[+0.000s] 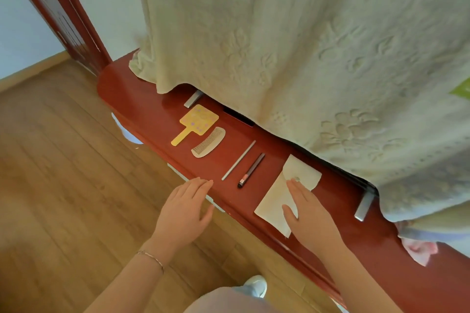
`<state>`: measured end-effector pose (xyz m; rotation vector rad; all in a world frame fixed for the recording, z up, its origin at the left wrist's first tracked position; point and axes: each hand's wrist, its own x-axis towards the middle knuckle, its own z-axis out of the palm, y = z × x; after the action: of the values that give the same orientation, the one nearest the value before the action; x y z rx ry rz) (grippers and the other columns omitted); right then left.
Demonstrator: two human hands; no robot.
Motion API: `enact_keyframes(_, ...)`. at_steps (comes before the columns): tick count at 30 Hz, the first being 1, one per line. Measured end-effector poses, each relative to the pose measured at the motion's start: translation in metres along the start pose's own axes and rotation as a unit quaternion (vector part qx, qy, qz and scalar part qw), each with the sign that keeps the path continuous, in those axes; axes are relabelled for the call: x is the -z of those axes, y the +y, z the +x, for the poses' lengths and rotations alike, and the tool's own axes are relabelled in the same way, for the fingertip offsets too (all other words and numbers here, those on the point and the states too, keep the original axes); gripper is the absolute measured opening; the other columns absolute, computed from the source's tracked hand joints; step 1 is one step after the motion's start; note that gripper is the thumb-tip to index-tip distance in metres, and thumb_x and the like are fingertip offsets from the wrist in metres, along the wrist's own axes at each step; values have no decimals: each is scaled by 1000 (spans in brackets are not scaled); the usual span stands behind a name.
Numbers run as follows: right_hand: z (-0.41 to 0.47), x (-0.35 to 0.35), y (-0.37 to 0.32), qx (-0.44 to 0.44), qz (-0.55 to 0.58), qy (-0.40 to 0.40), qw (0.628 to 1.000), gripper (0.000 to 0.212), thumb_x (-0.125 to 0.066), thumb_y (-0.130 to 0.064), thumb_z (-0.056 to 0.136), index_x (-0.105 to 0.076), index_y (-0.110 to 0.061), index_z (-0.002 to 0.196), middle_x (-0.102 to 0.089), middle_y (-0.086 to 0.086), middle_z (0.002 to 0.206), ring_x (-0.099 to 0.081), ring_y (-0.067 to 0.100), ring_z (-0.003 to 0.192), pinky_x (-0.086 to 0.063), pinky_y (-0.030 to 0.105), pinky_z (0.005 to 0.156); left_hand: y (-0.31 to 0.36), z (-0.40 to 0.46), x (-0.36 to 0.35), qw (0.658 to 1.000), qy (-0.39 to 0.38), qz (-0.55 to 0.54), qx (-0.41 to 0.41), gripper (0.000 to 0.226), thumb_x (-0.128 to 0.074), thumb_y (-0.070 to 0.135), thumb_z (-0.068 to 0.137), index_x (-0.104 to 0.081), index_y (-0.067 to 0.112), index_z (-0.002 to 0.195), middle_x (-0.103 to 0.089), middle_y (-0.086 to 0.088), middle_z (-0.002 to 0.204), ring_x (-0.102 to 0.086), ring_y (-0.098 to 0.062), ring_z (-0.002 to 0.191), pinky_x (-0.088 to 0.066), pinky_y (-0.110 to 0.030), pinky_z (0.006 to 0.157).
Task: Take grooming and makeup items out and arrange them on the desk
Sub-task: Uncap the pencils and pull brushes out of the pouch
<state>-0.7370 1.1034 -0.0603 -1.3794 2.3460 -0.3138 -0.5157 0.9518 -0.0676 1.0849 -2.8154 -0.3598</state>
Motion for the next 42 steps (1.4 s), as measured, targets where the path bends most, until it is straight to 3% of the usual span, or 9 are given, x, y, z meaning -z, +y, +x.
enact_keyframes(5,8,10,25,-19,13,-5,1000,59,-36,-37,98,-11,-24,149,-12,-9,157,-12,5,143,-20,18,109,26,34,-14,1000,-8,-6,-14,46,-67,32,79,-58,16,122,-63,0,119,-56,-18,115,-41,-32,96)
enact_keyframes(10,8,12,34,-26,35,-11,999,60,-36,-39,97,-8,-26,149,-11,-10,157,-11,6,143,-20,20,111,42,60,-25,999,-45,-23,-13,49,-50,36,91,-41,24,138,-44,4,140,-38,-14,131,-28,-28,107)
enact_keyframes(13,6,12,30,-26,41,-23,999,60,-35,-41,97,-7,-28,149,-11,-12,157,-13,5,142,-21,20,111,41,79,-30,998,-51,-29,6,47,-46,33,93,-38,25,138,-43,5,141,-37,-13,130,-30,-27,107)
enact_keyframes(19,15,9,12,-52,65,6,997,53,-34,-39,98,-17,-31,147,-29,-11,151,-32,6,135,-31,18,104,29,119,-44,995,-44,-79,44,30,-52,18,90,-54,15,120,-56,-3,118,-53,-21,106,-45,-31,88)
enact_keyframes(23,33,7,-11,-44,73,15,996,51,-34,-35,98,-20,-29,147,-33,-9,149,-37,7,132,-38,19,99,22,141,-54,990,-107,-78,52,29,-56,25,89,-54,11,114,-57,-9,109,-57,-26,95,-46,-35,81)
enact_keyframes(32,60,8,-47,-96,146,30,984,47,-41,-31,97,-33,-26,143,-43,-9,142,-40,8,127,-33,19,102,11,166,-46,989,-140,-57,4,19,-53,24,89,-56,12,103,-58,-4,94,-59,-22,81,-44,-30,68)
enact_keyframes(34,65,9,-52,-163,271,60,947,40,-48,-31,95,-47,-26,134,-55,-10,127,-51,4,112,-38,12,92,4,164,-34,988,-114,-103,-33,14,-57,23,86,-57,14,98,-55,4,86,-56,-16,72,-41,-26,62)
enact_keyframes(37,79,14,-60,-263,492,93,825,25,-54,-31,92,-62,-24,114,-68,-10,100,-62,4,88,-51,18,80,-2,155,-11,974,-89,-158,-135,12,-65,16,81,-59,16,92,-48,16,75,-52,-2,61,-41,-14,56)
enact_keyframes(42,91,23,-72,-270,630,119,719,13,-58,-19,91,-68,-13,98,-72,3,83,-63,11,68,-52,23,65,-4,138,9,960,-88,-210,-162,16,-64,17,84,-62,21,100,-52,21,75,-54,6,73,-39,-2,62)
